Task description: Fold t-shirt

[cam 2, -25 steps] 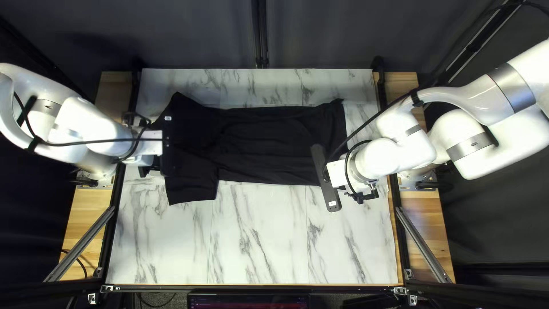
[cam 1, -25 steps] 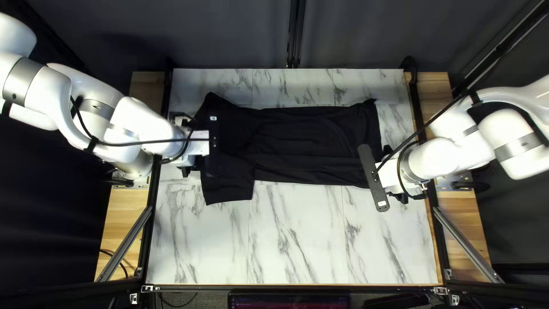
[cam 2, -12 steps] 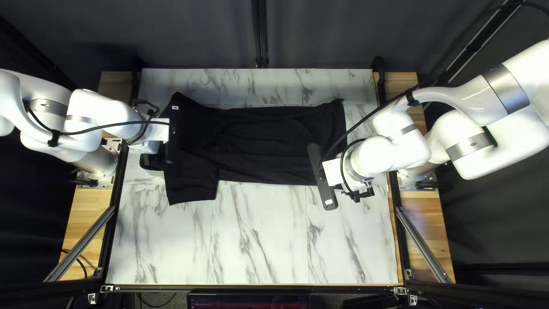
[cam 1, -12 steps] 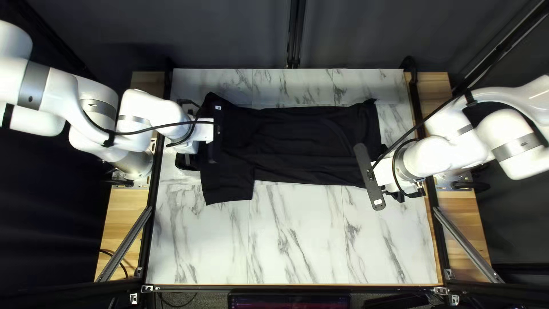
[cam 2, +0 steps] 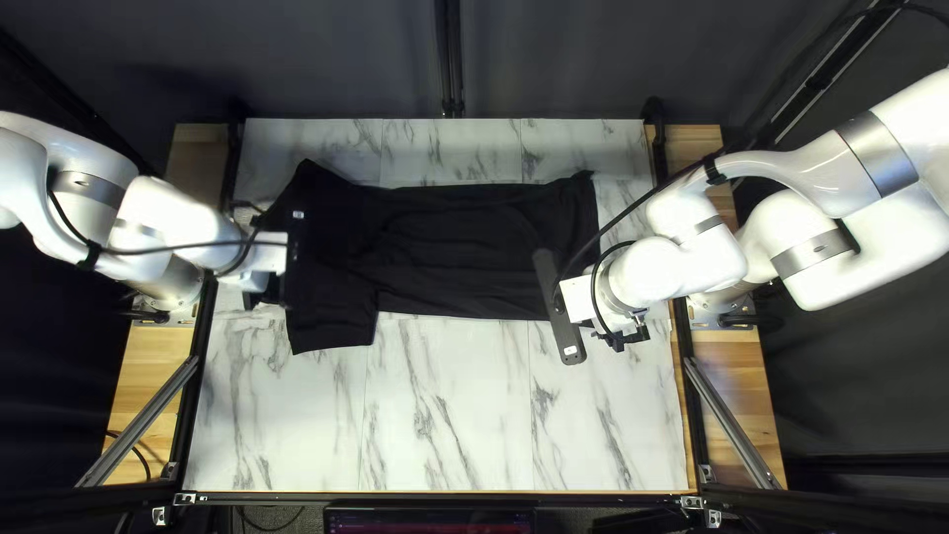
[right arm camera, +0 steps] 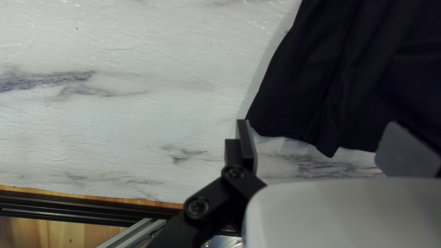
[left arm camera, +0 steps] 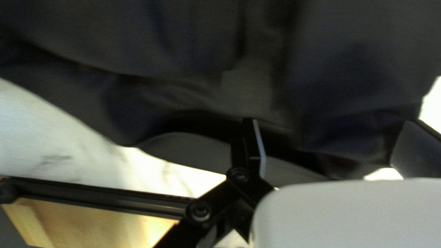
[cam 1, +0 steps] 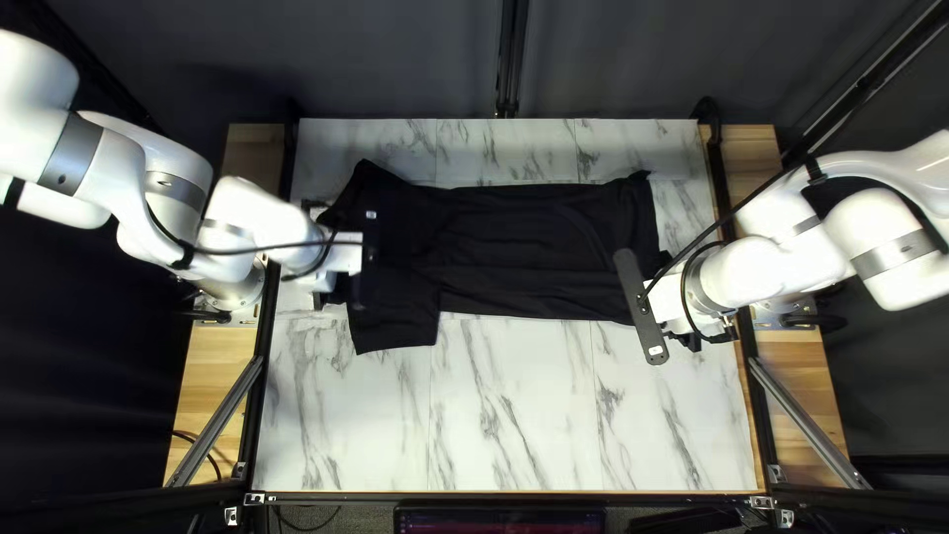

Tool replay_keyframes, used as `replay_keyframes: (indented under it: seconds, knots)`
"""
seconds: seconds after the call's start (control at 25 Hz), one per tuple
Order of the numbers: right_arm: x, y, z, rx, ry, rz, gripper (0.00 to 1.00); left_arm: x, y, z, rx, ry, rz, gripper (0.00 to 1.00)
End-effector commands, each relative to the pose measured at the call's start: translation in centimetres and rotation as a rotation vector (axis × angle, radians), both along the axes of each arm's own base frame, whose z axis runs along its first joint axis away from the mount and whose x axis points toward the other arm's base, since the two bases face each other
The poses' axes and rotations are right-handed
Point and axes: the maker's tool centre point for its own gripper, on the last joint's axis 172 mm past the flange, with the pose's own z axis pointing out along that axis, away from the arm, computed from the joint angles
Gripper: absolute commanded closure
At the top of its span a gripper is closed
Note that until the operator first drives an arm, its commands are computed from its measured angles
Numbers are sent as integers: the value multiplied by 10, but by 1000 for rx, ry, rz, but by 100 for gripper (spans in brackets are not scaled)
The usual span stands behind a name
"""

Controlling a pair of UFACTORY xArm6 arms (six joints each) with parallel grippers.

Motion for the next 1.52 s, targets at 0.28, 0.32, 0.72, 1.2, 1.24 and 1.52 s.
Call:
replay_keyframes:
  seconds: [0.28,0.32,0.72,1.2,1.24,1.52]
  knots:
    - [1,1,0,1,-2,1,0,17,-12,35,45,-20,-4,0]
    - [2,1,0,1,-2,1,0,19,-9,37,47,-21,-5,0]
    - [6,6,4,-1,-3,6,0,28,-23,45,66,-35,-11,0]
    - [17,-18,36,49,-50,61,0,47,-4,76,31,-122,-73,0]
    - [16,-23,36,55,-55,66,0,46,0,77,28,-127,-73,0]
    - [13,-50,43,101,-85,86,0,48,26,93,27,-145,-56,0]
